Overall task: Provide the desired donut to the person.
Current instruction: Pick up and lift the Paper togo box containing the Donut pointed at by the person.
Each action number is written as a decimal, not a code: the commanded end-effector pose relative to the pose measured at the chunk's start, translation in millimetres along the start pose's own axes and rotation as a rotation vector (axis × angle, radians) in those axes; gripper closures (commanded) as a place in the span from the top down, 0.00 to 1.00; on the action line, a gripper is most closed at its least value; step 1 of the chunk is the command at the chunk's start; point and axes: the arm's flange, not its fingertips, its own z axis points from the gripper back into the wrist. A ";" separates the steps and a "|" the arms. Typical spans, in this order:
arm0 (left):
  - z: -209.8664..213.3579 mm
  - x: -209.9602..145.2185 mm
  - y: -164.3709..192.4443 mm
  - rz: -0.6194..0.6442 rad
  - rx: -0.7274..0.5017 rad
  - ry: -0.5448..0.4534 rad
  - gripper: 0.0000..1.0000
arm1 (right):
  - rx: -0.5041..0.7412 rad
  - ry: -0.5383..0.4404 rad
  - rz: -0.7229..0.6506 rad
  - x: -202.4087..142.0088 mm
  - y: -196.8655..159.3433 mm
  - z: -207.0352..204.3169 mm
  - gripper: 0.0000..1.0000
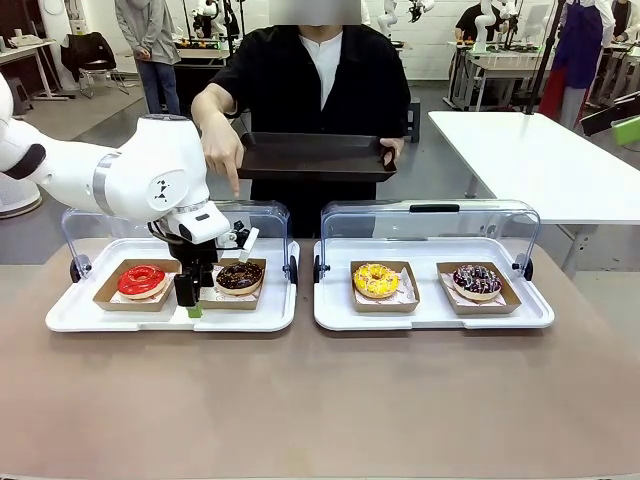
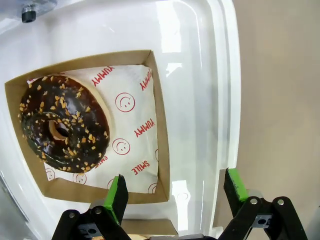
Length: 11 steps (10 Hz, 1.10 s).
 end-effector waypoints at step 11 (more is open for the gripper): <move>-12.0 -3.3 13.8 0.022 0.063 -0.005 0.00 | 0.007 -0.005 0.010 0.1 0.5 -0.6 1.00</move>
